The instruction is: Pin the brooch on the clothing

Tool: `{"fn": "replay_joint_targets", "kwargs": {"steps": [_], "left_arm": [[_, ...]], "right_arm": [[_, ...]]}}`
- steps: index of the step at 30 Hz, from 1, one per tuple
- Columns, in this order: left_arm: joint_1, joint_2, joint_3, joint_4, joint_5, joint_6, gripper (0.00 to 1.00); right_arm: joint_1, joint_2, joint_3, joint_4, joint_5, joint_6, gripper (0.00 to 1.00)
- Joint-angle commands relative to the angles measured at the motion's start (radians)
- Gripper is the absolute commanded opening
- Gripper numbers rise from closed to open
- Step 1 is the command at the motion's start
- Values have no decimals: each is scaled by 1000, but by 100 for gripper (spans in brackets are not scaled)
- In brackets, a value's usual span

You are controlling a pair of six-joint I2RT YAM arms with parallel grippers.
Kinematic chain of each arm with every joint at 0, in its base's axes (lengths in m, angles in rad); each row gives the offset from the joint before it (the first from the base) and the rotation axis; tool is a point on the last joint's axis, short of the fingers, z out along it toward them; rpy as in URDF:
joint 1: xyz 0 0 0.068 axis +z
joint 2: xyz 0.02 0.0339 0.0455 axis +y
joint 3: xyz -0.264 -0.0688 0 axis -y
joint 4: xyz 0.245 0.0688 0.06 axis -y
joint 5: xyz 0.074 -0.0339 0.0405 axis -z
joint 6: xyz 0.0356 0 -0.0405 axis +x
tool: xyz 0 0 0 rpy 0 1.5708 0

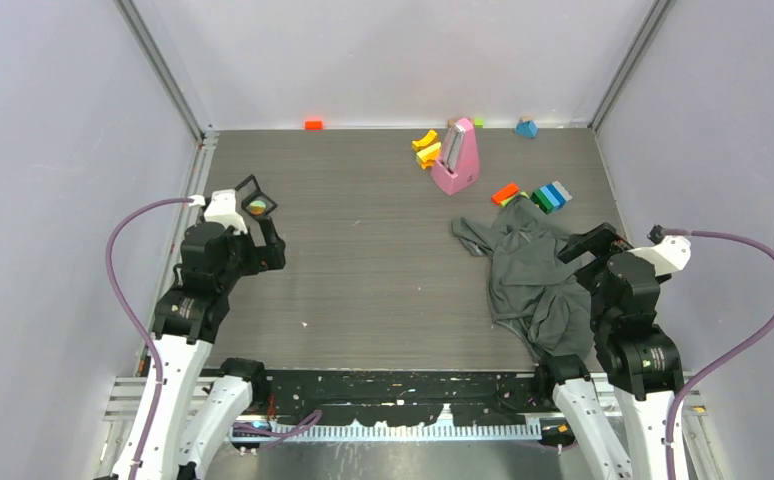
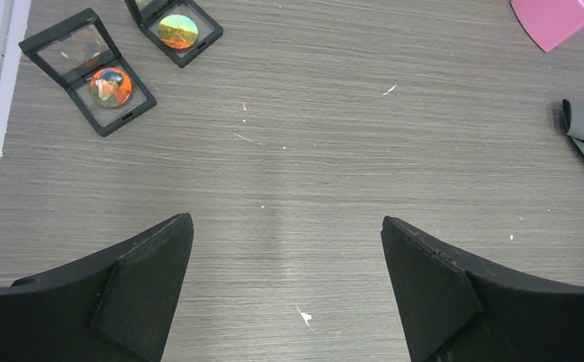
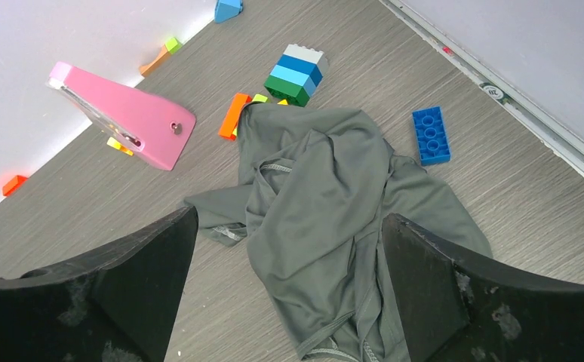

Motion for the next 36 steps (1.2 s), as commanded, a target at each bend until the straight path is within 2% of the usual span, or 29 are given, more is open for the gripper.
{"fn": "replay_joint_targets", "kwargs": {"steps": [1,7,13,21,25,32,36], "left_arm": [[-1,-4,40,11,-12,-16,100],[-1,2,29,15,-19,-11,100],[-1,1,15,1,-31,7,100],[-1,17,8,3,-24,16,100],[-1,31,6,-1,-13,17,100],[-1,47,9,-5,-14,22,98],[-1,59,12,-5,-9,22,98]], "right_arm": [[4,12,32,7,9,-8,98],[5,51,16,6,-36,-10,98],[5,205,-63,-5,-107,44,99],[11,511,-176,146,-235,133,83],[52,597,-190,178,-213,138,83],[167,644,-232,175,-153,200,82],[225,609,-275,157,-162,246,76]]}}
